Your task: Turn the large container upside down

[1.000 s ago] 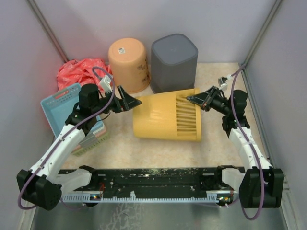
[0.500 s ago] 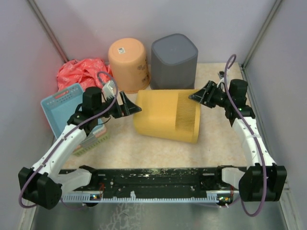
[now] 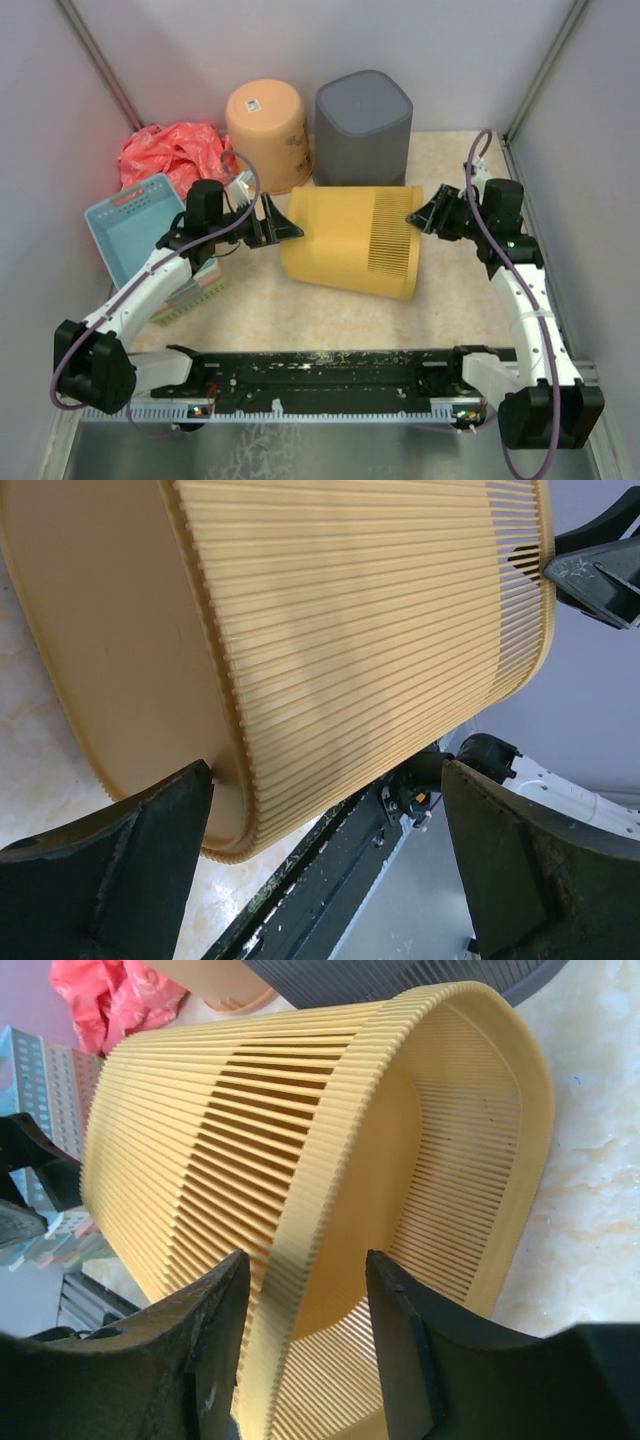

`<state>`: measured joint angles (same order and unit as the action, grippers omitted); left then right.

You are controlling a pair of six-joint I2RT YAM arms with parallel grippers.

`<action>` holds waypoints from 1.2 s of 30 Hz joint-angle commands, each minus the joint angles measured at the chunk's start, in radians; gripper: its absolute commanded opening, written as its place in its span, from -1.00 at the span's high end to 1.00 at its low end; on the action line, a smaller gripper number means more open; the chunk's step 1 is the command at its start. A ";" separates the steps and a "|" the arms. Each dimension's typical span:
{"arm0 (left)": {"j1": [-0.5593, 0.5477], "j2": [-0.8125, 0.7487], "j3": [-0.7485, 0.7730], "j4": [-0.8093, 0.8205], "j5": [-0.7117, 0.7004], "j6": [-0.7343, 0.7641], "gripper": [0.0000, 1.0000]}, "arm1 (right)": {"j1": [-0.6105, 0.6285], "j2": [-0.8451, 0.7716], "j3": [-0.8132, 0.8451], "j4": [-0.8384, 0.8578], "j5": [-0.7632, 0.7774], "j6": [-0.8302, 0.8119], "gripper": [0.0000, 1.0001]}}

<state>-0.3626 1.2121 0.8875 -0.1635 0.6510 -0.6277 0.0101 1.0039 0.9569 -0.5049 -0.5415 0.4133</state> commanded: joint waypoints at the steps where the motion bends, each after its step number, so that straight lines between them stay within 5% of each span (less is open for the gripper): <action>1: 0.001 0.010 0.008 0.069 0.050 -0.013 -0.99 | -0.001 -0.077 -0.001 0.031 0.032 0.033 0.13; 6: 0.001 0.012 0.016 0.107 0.053 -0.064 -0.99 | -0.001 -0.115 -0.031 0.074 0.028 0.081 0.77; 12: 0.001 0.035 0.032 0.193 0.123 -0.141 -0.99 | -0.002 -0.086 -0.064 0.111 -0.032 0.115 0.96; 24: 0.001 0.052 0.120 0.552 0.307 -0.382 -0.99 | -0.001 -0.153 -0.235 0.291 0.012 0.292 1.00; 36: -0.050 0.160 0.247 0.736 0.345 -0.488 -0.99 | -0.005 -0.312 -0.699 0.844 0.079 0.848 1.00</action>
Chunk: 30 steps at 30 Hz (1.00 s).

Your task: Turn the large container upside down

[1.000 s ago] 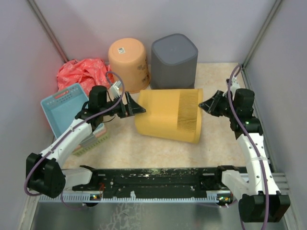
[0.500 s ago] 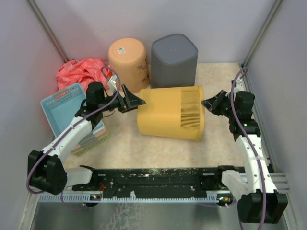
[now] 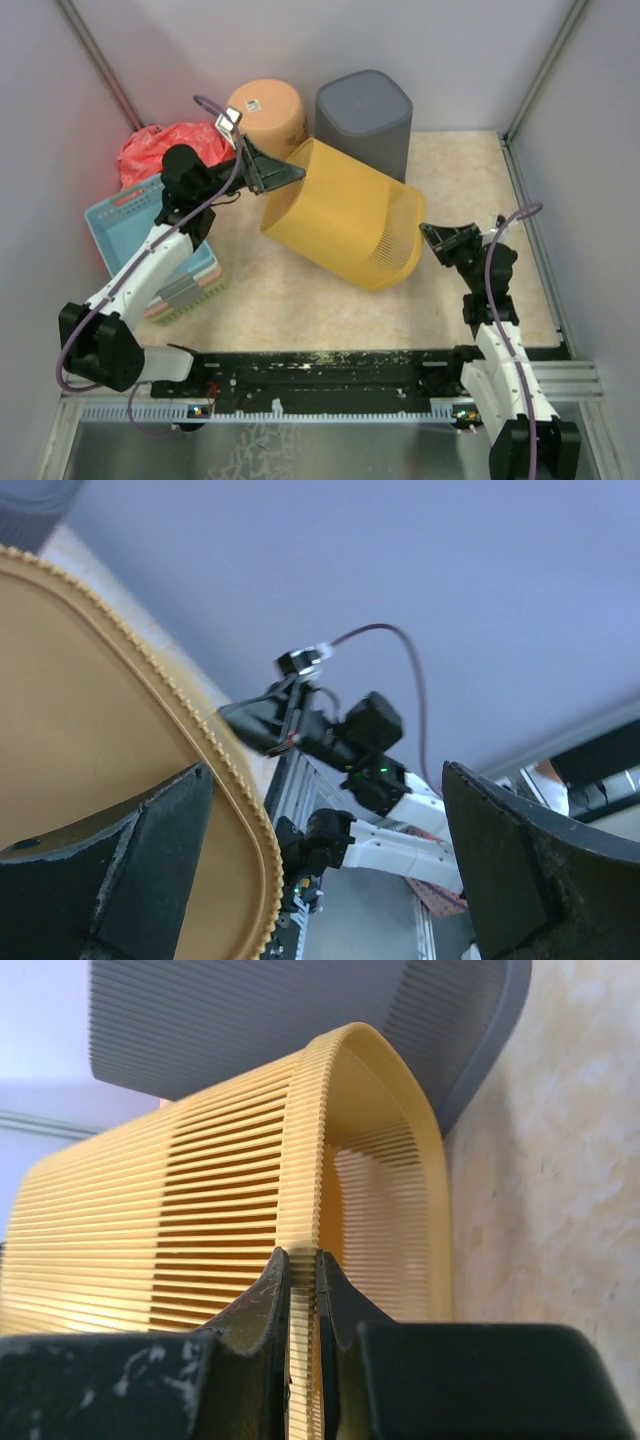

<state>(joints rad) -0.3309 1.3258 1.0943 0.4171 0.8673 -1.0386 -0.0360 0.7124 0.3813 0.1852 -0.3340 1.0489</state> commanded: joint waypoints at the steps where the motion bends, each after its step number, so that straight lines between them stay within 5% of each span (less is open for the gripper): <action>1: -0.095 0.063 0.039 0.167 0.132 -0.084 -0.99 | 0.042 -0.029 -0.134 0.154 -0.114 0.220 1.00; 5: -0.152 0.119 0.025 0.265 0.125 -0.137 -0.99 | 0.042 -0.038 -0.118 0.080 -0.088 0.170 0.89; 11: -0.239 0.208 0.076 0.304 0.115 -0.138 -0.99 | 0.042 -0.004 -0.102 0.058 -0.092 0.132 0.51; 16: -0.247 0.234 0.130 0.293 0.112 -0.095 -0.99 | 0.040 -0.010 -0.010 -0.131 -0.025 -0.009 0.13; 22: -0.247 0.234 0.269 0.059 0.099 0.094 -0.99 | 0.041 -0.014 0.218 -0.561 0.326 -0.245 -0.50; 30: -0.247 0.167 0.385 -0.266 0.010 0.378 -0.99 | 0.041 0.011 0.450 -0.802 0.710 -0.386 -0.58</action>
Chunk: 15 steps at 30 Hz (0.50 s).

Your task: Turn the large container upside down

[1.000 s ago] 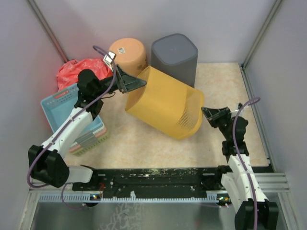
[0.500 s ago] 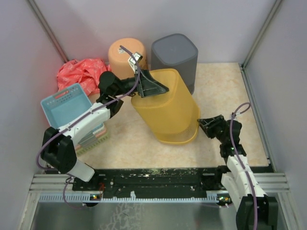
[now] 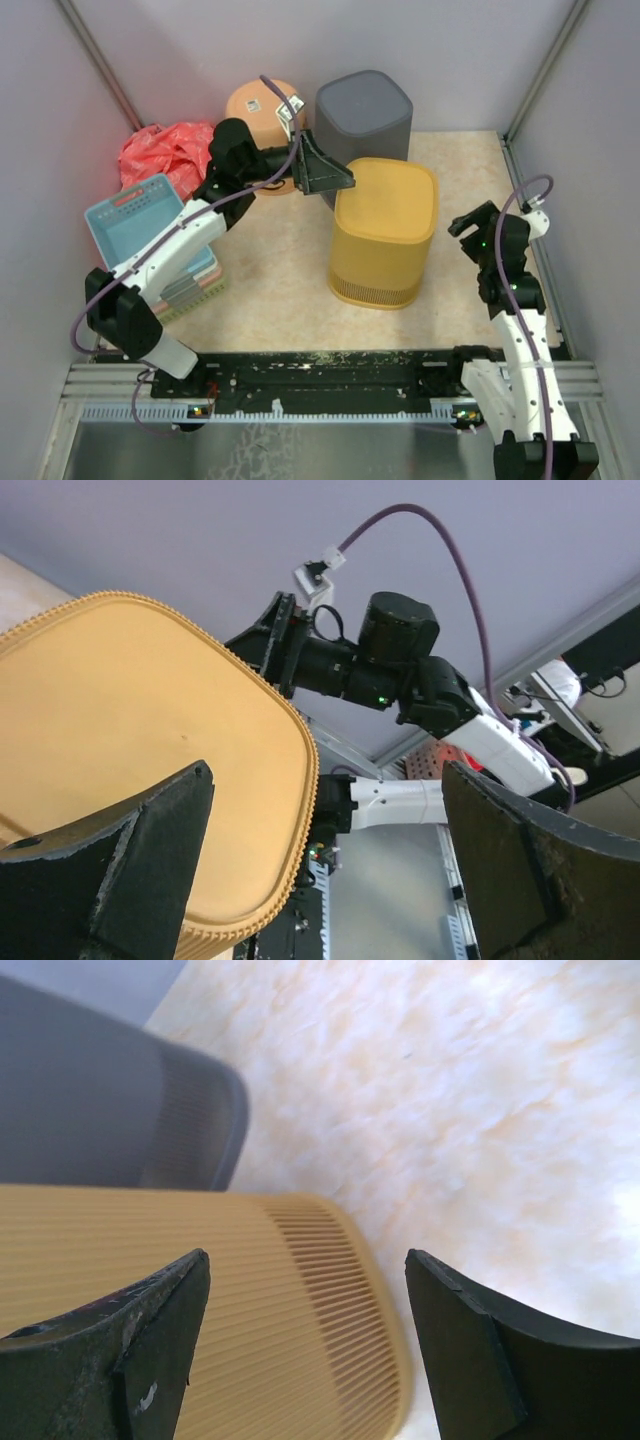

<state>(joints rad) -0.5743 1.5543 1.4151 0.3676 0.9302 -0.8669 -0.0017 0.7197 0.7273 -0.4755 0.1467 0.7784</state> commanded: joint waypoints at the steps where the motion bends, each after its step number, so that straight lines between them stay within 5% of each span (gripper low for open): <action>1: -0.004 -0.076 0.070 -0.274 -0.079 0.250 -0.99 | 0.006 -0.001 0.127 -0.143 0.223 -0.131 -0.56; 6: -0.004 -0.163 -0.005 -0.548 -0.232 0.447 -0.99 | 0.006 -0.087 0.192 -0.029 0.057 -0.266 -0.46; 15: -0.036 -0.353 -0.299 -0.672 -0.221 0.623 -0.99 | 0.006 -0.244 0.196 0.095 0.033 -0.370 -0.40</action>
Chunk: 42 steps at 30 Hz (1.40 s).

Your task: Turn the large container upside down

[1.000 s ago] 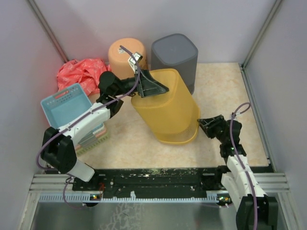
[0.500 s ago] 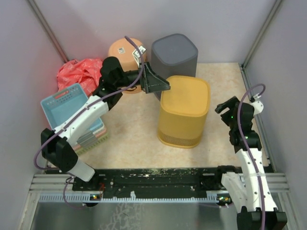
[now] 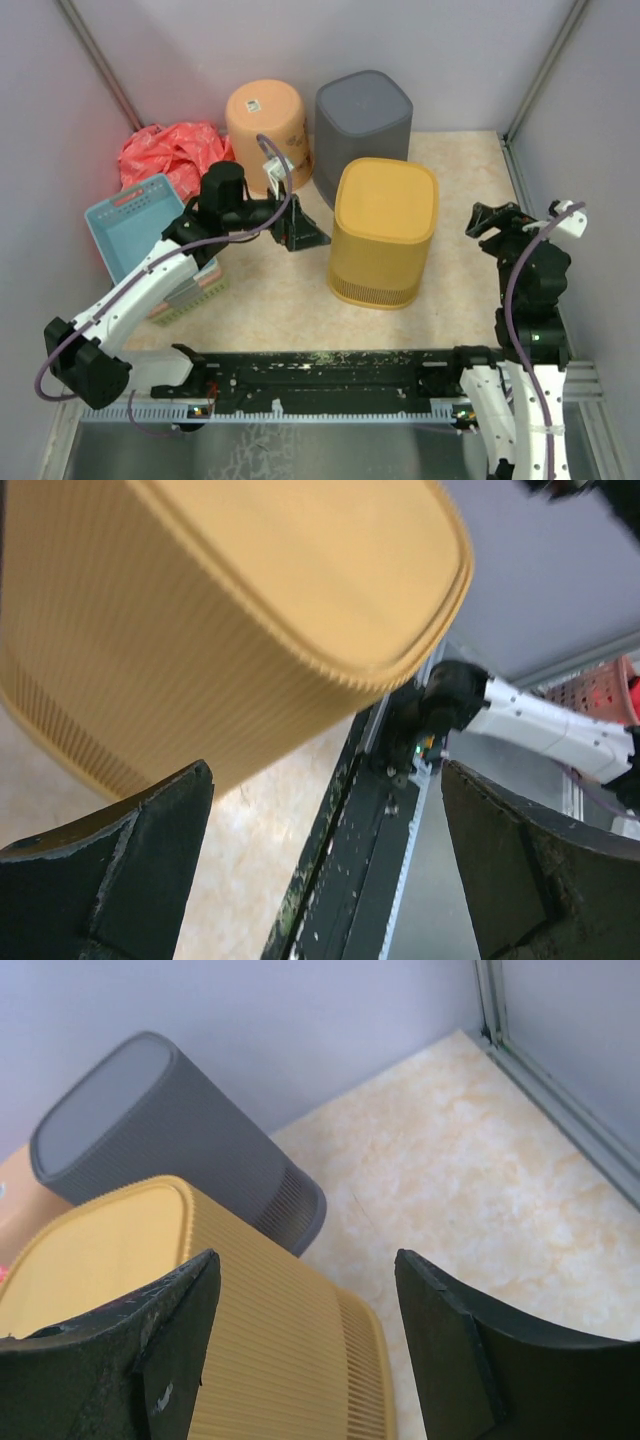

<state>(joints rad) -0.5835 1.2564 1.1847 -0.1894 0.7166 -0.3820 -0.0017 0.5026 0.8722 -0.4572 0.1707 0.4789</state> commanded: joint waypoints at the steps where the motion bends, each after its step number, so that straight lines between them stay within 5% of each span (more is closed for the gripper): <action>1: -0.037 -0.065 -0.087 -0.121 0.007 0.154 -0.99 | 0.006 -0.030 0.054 0.068 0.022 -0.076 -0.40; 6: -0.075 -0.028 -0.133 -0.039 0.020 0.150 -0.98 | 0.006 -0.045 0.059 0.046 0.065 -0.079 -0.40; 10: -0.090 0.101 -0.112 0.239 0.020 0.055 -0.97 | 0.007 -0.050 0.089 0.034 0.035 -0.087 -0.40; 19: -0.194 0.561 0.377 0.350 -0.071 -0.083 -0.94 | 0.006 -0.050 0.251 -0.102 -0.080 -0.214 -0.40; 26: -0.193 0.378 0.262 0.224 -0.203 0.023 -0.99 | 0.007 -0.075 0.317 -0.263 -0.412 -0.384 -0.40; 33: -0.176 0.119 0.072 0.020 -0.502 0.121 -0.99 | 0.006 -0.118 0.076 -0.258 -0.654 -0.333 -0.40; 37: -0.162 0.048 0.051 -0.098 -0.621 0.129 -0.99 | 0.005 -0.114 -0.083 -0.078 -0.687 -0.254 -0.40; 42: -0.159 0.034 0.055 -0.138 -0.680 0.121 -0.99 | 0.008 -0.035 -0.286 0.399 -0.607 -0.024 -0.41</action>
<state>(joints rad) -0.7475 1.2991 1.2499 -0.2440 0.1375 -0.2783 -0.0017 0.4099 0.6765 -0.5095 -0.4717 0.2684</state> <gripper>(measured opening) 0.997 0.703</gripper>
